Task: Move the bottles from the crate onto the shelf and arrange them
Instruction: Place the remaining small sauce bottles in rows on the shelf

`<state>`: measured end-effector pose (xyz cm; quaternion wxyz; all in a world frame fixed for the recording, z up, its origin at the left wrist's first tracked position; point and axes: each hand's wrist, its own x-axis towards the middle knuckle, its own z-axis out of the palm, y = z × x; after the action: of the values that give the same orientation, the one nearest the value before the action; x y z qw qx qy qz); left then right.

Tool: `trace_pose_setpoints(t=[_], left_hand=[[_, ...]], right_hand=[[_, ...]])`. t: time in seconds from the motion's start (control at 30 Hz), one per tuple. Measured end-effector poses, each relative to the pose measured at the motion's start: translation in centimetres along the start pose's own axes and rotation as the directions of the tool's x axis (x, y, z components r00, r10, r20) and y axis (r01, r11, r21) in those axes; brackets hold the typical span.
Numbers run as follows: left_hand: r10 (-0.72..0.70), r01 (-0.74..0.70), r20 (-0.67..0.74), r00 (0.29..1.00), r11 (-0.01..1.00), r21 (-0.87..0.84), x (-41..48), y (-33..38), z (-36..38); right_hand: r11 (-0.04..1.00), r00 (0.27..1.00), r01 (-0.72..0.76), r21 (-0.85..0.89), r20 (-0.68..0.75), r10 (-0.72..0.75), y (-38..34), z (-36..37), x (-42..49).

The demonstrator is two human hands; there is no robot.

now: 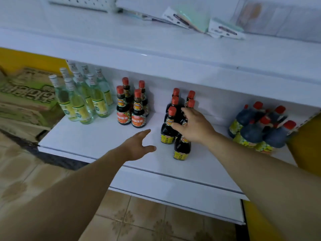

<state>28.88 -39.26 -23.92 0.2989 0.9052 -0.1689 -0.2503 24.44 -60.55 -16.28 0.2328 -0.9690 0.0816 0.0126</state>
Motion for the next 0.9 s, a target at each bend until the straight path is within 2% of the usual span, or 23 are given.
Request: trace_pose_setpoints(t=[0.07,0.2,0.33,0.43,0.67,0.77,0.9], left_hand=[[-0.006,0.007,-0.029,1.0,1.0,0.019,-2.5,-1.2,-2.7],[-0.029,0.033,-0.088,0.996,0.999,0.035,-8.3,-6.1,-7.7],[-0.101,0.102,-0.128,0.987,0.995,0.008,-14.8,-13.5,-12.5],[-0.184,0.18,-0.126,0.975,0.983,-0.044,-20.0,-19.5,-15.3],[-0.402,0.394,-0.151,0.903,0.915,-0.082,-28.6,-31.9,-18.4],[-0.463,0.448,-0.172,0.87,0.886,-0.118,-29.7,-35.4,-18.5],[-0.558,0.527,-0.118,0.821,0.822,-0.216,-29.3,-39.8,-17.5]], right_hand=[[0.996,0.998,0.059,-0.066,0.017,-0.058,-3.2,0.1,-0.3],[0.984,0.987,0.154,-0.093,0.059,-0.149,-11.5,1.9,-1.4],[0.968,0.972,0.226,-0.106,0.086,-0.217,-20.8,6.8,-2.1],[0.95,0.949,0.292,-0.11,0.16,-0.273,-27.9,11.0,-3.0],[0.896,0.837,0.443,-0.008,0.362,-0.411,-40.7,20.1,-4.2],[0.873,0.783,0.488,0.005,0.439,-0.441,-44.2,23.7,-3.0],[0.849,0.714,0.528,0.014,0.535,-0.452,-47.6,29.1,-0.1]])
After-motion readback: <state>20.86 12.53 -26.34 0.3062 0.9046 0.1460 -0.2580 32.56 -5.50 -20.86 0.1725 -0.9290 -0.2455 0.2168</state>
